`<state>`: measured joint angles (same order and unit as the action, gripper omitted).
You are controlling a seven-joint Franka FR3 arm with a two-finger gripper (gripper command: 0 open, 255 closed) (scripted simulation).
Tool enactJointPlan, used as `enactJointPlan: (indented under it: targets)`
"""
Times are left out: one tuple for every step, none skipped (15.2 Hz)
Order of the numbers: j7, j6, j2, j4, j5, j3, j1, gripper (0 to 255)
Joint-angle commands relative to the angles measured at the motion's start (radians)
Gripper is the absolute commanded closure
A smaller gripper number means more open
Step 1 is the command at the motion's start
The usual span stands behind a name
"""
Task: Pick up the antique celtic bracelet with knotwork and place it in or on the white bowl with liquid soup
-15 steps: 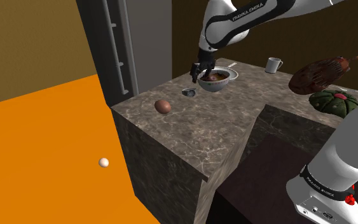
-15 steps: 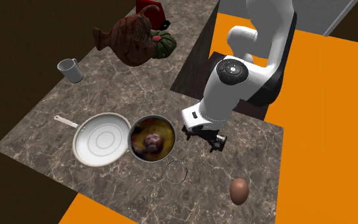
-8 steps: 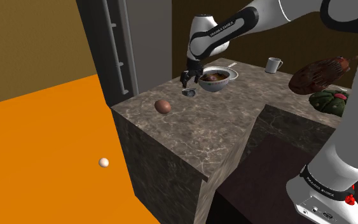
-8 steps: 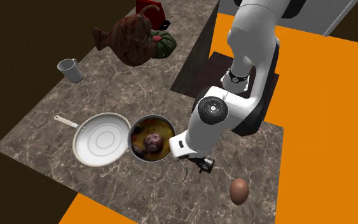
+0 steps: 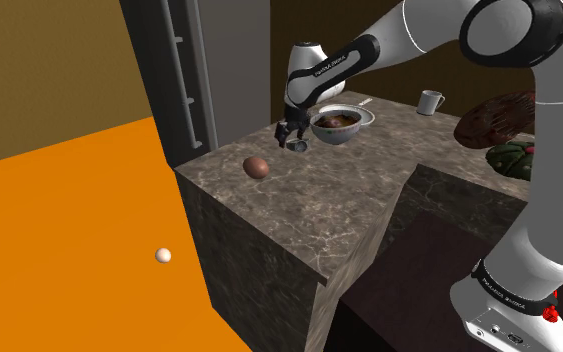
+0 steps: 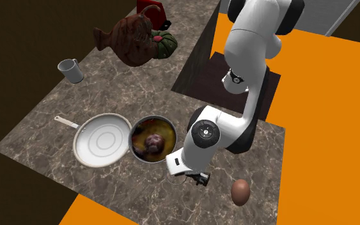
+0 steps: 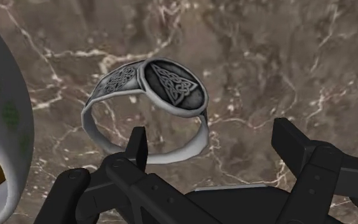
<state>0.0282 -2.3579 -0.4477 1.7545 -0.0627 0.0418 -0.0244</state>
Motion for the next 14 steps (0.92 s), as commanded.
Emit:
enactJointPlan:
  targets:
    - [0.001, -0.021, -0.016, 0.004, -0.001, -0.001, 0.0, 0]
    - [0.001, -0.034, -0.031, 0.003, -0.002, -0.002, 0.0, 0]
    - [0.001, -0.035, -0.031, 0.004, -0.002, -0.002, 0.0, 0]
    - [0.001, -0.035, -0.031, 0.003, -0.002, -0.002, 0.0, 0]
    - [0.001, -0.034, -0.031, 0.003, -0.002, -0.002, 0.0, 0]
    - [0.001, -0.034, -0.031, 0.003, -0.002, -0.002, 0.0, 0]
    - [0.001, -0.034, -0.031, 0.003, -0.002, -0.002, 0.0, 0]
    - [0.001, -0.034, -0.031, 0.003, -0.002, -0.002, 0.0, 0]
    - [0.001, -0.034, -0.031, 0.003, -0.002, -0.002, 0.0, 0]
    - [0.001, -0.034, -0.031, 0.003, -0.002, -0.002, 0.0, 0]
    - [0.001, -0.034, -0.031, 0.003, -0.002, -0.002, 0.0, 255]
    - [0.001, -0.034, -0.031, 0.003, -0.002, -0.002, 0.0, 255]
    - [0.001, -0.034, -0.031, 0.003, -0.002, -0.002, 0.0, 255]
    - [0.001, -0.034, -0.031, 0.002, -0.002, -0.002, 0.0, 255]
